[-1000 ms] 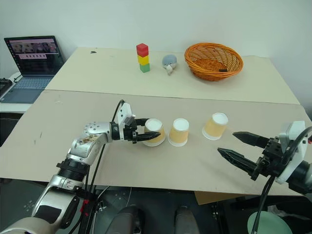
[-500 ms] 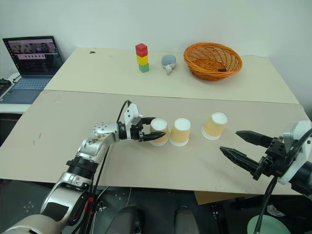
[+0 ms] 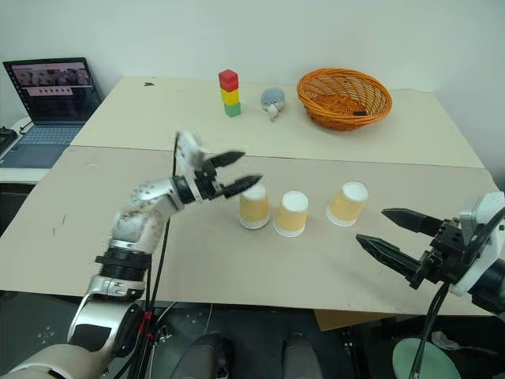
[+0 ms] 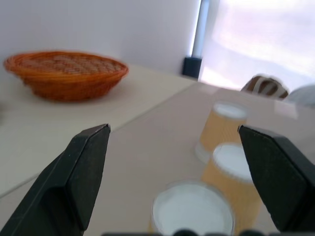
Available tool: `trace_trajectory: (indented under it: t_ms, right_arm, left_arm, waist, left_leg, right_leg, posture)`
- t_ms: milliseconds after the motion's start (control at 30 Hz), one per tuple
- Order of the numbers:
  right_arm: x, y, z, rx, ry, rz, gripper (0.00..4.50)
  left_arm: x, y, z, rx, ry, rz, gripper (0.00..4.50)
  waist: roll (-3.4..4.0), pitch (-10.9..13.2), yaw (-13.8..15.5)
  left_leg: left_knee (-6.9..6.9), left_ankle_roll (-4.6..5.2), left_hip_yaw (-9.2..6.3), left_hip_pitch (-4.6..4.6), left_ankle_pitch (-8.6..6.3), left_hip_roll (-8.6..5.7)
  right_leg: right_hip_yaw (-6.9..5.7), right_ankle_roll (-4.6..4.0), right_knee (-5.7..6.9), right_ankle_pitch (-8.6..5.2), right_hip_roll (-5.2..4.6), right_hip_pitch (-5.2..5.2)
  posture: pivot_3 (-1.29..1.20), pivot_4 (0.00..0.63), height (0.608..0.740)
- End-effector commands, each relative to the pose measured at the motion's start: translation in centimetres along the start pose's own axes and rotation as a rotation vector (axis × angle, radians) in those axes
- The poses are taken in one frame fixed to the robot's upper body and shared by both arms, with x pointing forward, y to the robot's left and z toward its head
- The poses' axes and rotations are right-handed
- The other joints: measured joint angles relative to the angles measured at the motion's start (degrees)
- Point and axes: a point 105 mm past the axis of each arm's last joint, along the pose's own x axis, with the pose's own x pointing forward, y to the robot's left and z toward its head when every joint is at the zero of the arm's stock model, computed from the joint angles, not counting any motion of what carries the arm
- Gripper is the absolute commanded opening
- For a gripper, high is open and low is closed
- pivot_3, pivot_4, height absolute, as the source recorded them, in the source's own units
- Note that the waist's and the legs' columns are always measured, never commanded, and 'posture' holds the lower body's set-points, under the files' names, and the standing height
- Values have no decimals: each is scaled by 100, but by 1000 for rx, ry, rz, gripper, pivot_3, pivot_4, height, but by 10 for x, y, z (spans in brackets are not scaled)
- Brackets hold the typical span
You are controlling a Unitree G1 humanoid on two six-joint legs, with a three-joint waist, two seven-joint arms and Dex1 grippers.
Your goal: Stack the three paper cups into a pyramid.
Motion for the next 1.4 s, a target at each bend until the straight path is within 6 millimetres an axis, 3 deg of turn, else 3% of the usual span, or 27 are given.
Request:
trace_trajectory:
  t_ms: [33,233,333,400,533,733,867,1067,1233,1400]
  right_arm:
    - [1,-2,9,-30,-19,18,4500]
    - [7,-5,8,-27,-18,35,4500]
    - [7,-18,-13,-27,54,-43,4500]
    - [4,-28,-25,-37,100,-104,4500]
    - [-5,-40,-47,-58,161,-196,4500]
    - [1,-68,-61,-111,160,-364,4500]
    - [2,-79,-44,-140,107,-402,4500]
    - [-2,-87,2,-129,-33,-416,4500]
    - [12,-83,4,-122,-18,-355,4500]
    - [31,-91,-8,-107,22,-329,4500]
  left_arm:
    - [-8,-21,35,-127,-82,-78,4422]
    - [-26,-27,45,-213,-57,-79,4422]
    - [-59,-53,22,-164,163,-209,4422]
    - [-70,-61,11,-107,269,-259,4422]
    - [-76,-65,10,22,343,-320,4422]
    - [-65,-64,10,153,322,-341,4422]
    - [-66,-69,-3,244,353,-371,4422]
    - [-72,-70,-20,265,379,-365,4422]
    - [-74,-71,-31,265,391,-357,4422]
    - [-72,-69,-35,267,383,-334,4422]
  waist:
    - [1,0,-1]
    - [0,0,-15]
    - [1,-1,-91]
    - [2,-1,-121]
    - [2,0,6]
    - [2,-1,1]
    - [4,-1,-45]
    - [4,0,-41]
    - [4,0,-41]
    - [4,0,-46]
  left_leg:
    - [0,0,0,3,0,0]
    - [0,-3,0,15,2,-2]
    - [-4,-2,2,14,2,-3]
    - [-19,-4,4,17,2,-4]
    - [-17,-11,10,16,13,-6]
    - [-19,-8,20,19,19,-6]
    - [-27,-8,21,14,19,-6]
    - [-24,-7,21,16,20,-4]
    - [-25,-7,20,17,20,-1]
    - [-24,-6,22,13,20,-4]
  right_leg:
    - [0,0,1,0,0,2]
    - [1,0,7,0,3,10]
    - [2,-1,4,-1,7,3]
    - [4,-9,3,-7,9,-1]
    - [1,-8,3,-4,4,4]
    - [8,-10,-8,0,9,7]
    - [9,-11,-6,-1,12,-2]
    - [10,-10,-6,2,10,3]
    - [9,-10,-6,3,16,2]
    - [11,-10,-7,3,9,0]
  posture:
    - [0,150,681]
    - [0,150,681]
    - [0,150,681]
    - [0,150,681]
    - [0,150,681]
    - [0,150,681]
    - [0,150,681]
    - [0,150,681]
    - [0,150,681]
    - [0,150,681]
